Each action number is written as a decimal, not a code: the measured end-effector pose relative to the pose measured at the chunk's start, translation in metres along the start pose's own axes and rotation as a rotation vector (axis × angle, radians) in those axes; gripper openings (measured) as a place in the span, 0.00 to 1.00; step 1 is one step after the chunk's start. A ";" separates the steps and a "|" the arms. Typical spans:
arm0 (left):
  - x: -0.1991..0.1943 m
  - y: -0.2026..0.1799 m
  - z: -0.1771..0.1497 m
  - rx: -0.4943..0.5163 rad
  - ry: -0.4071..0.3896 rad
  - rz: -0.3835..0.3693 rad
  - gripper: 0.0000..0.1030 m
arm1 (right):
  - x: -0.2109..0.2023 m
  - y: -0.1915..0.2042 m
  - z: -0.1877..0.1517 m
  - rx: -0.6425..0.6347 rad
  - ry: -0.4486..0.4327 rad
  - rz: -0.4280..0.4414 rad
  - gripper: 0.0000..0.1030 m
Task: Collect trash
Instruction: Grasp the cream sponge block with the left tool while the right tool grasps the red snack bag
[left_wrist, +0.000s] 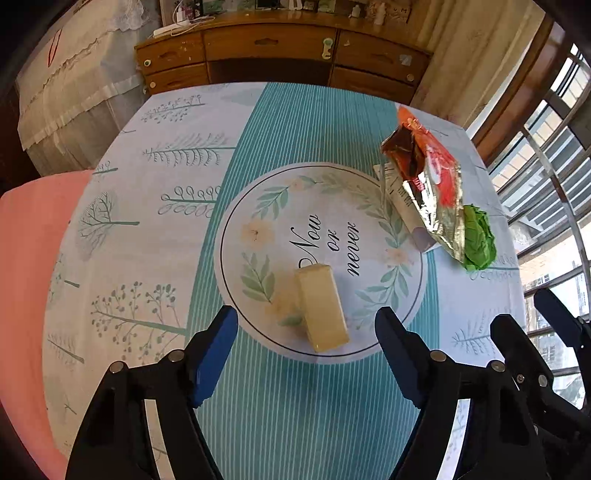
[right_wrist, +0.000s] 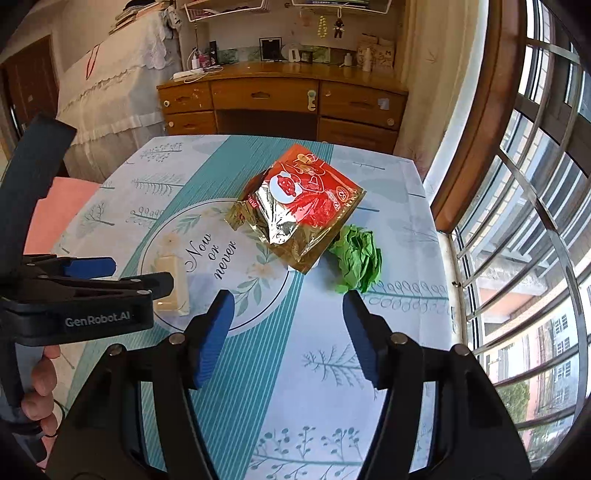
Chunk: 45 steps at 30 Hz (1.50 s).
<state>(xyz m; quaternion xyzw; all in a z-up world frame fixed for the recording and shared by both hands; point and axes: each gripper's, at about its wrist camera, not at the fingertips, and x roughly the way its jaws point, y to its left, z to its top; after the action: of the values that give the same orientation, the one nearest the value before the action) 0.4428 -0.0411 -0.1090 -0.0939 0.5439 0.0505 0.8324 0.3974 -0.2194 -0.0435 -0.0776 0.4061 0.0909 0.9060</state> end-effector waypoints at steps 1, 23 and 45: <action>0.008 -0.001 0.001 -0.011 0.009 0.010 0.74 | 0.009 -0.001 0.002 -0.010 -0.002 0.005 0.58; 0.038 0.041 0.028 -0.206 0.004 -0.010 0.25 | 0.119 0.063 0.036 -0.250 -0.096 -0.247 0.63; -0.005 0.072 0.024 -0.198 -0.024 -0.034 0.25 | 0.100 0.039 0.069 -0.119 -0.174 -0.230 0.08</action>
<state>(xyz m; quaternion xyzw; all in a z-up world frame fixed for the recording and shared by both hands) 0.4491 0.0342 -0.1019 -0.1842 0.5245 0.0907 0.8263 0.5037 -0.1562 -0.0756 -0.1690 0.3081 0.0170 0.9361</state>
